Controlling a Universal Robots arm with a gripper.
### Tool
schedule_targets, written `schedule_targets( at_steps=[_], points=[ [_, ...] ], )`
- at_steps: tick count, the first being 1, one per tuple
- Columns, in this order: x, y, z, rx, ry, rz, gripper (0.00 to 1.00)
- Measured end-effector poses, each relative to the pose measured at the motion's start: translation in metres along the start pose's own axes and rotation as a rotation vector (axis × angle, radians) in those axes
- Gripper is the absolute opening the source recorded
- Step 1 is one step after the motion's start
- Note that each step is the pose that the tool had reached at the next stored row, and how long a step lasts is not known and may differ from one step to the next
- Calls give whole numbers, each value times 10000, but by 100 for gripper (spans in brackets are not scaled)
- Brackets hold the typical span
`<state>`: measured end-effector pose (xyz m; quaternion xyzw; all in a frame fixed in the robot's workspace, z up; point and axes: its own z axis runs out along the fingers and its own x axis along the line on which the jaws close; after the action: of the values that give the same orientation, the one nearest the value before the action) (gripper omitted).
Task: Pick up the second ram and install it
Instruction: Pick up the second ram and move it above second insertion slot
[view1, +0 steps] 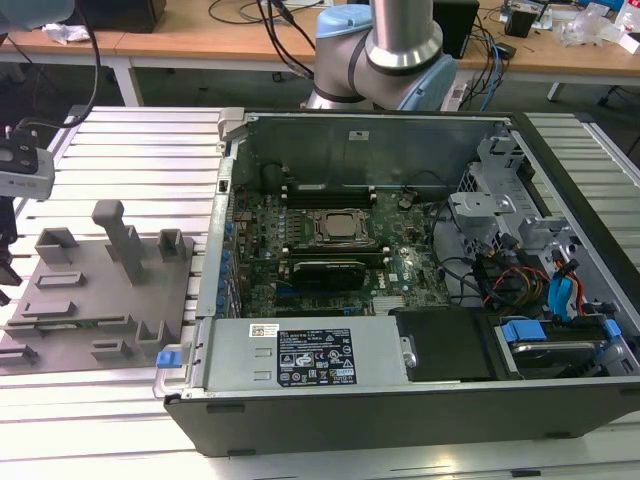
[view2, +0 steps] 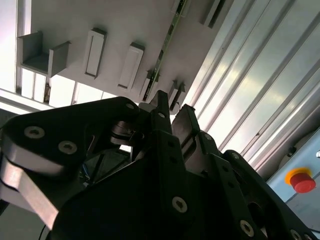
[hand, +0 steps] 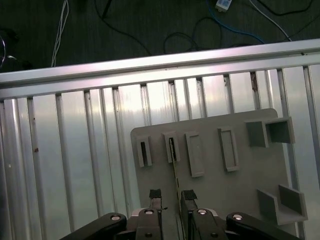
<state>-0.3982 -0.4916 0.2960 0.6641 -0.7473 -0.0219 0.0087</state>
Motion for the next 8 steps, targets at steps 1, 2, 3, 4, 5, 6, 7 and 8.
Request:
schedule_targets(
  at_steps=[1, 2, 3, 4, 5, 6, 7, 8],
  points=[
    [0, 0, 5, 0, 0, 0, 30],
    [0, 0, 10, 0, 0, 0, 30],
    [0, -1, 16, 0, 0, 0, 30],
    [0, -1, 24, 0, 0, 0, 30],
    [0, -1, 29, 0, 0, 0, 30],
    [1, -2, 36, 0, 0, 0, 30],
    [1, -2, 48, 0, 0, 0, 30],
    [1, -3, 64, 1, 0, 0, 30]
  ],
)
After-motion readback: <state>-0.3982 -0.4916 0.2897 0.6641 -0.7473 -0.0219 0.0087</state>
